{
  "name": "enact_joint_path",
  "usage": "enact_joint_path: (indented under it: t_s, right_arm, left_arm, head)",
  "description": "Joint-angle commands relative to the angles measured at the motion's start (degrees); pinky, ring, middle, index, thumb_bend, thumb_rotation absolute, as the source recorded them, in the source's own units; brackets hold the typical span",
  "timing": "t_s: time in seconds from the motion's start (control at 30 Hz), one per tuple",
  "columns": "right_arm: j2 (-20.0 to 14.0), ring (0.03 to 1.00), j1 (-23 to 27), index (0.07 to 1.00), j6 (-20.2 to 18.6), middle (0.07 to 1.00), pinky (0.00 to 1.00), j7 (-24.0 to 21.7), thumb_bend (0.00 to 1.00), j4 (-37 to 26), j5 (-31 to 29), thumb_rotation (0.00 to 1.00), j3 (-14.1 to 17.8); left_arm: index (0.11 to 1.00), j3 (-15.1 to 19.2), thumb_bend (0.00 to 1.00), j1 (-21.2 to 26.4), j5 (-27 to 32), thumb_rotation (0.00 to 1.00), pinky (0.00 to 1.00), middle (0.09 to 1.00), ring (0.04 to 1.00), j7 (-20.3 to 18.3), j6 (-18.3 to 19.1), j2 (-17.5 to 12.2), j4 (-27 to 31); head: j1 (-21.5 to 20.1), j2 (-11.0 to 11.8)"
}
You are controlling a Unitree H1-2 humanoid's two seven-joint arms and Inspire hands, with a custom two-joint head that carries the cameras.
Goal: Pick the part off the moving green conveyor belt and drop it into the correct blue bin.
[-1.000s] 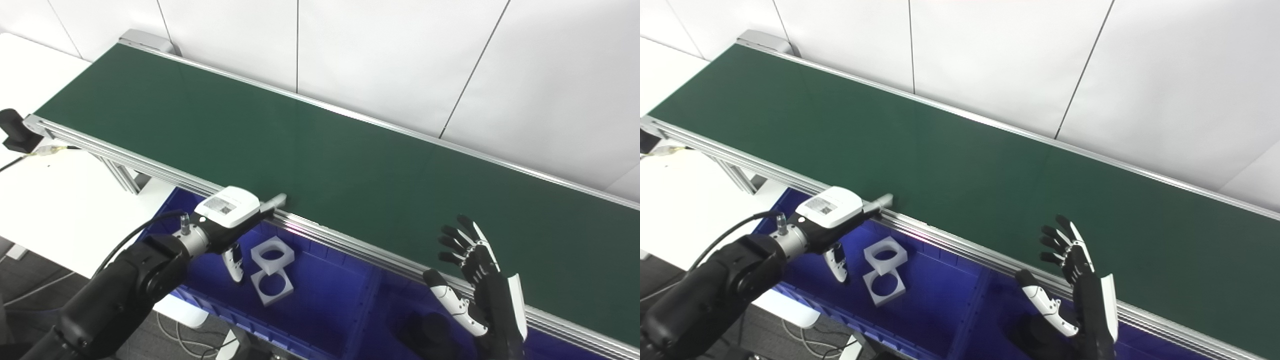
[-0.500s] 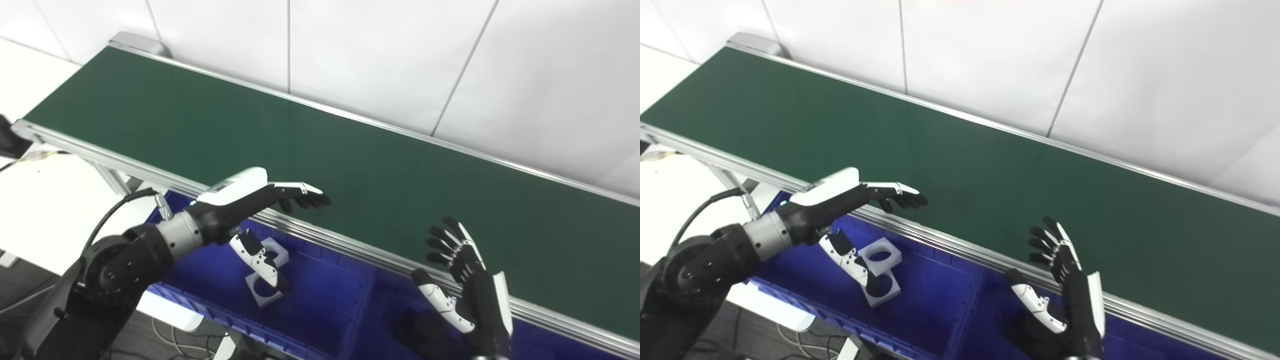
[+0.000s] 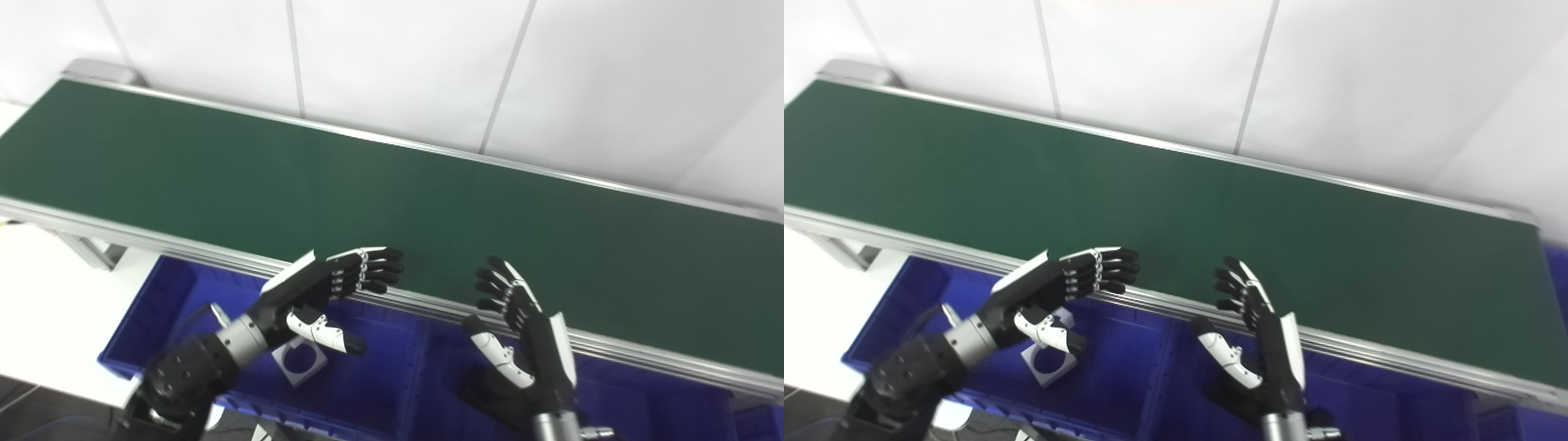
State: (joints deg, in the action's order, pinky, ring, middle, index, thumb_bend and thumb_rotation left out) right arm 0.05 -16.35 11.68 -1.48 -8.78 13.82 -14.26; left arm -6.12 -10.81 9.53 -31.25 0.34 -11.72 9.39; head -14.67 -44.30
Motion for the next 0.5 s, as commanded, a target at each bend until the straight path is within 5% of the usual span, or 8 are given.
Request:
enact_joint_path:
  t_s: [0.0, 0.3, 0.47]
  right_arm:
    - [0.9, 0.802, 0.2, 0.881, 4.0, 0.823, 0.71, 1.5, 0.62, -0.5, 1.1, 0.69, -0.4]
    - [3.0, 0.810, 1.2, 0.885, 5.0, 0.827, 0.72, 3.9, 0.62, 1.5, 3.9, 0.77, -1.6]
    - [3.8, 0.810, 1.7, 0.889, 4.0, 0.824, 0.73, 4.0, 0.65, 2.3, 4.3, 0.78, -2.0]
  left_arm:
    - [0.886, 0.1, 1.00, 1.9, 2.3, 0.40, 0.82, 0.866, 0.845, 0.1, -4.5, 0.2, -0.7]
    - [0.874, 0.6, 1.00, 3.9, 5.7, 0.41, 0.81, 0.854, 0.827, -1.8, -9.2, -0.5, -9.2]
    - [0.848, 1.8, 1.00, 4.9, 6.9, 0.39, 0.81, 0.832, 0.815, -2.5, -12.2, -1.2, -14.2]
  head:
    - [-2.3, -0.2]
    - [-13.8, -1.5]
    - [-15.5, -1.4]
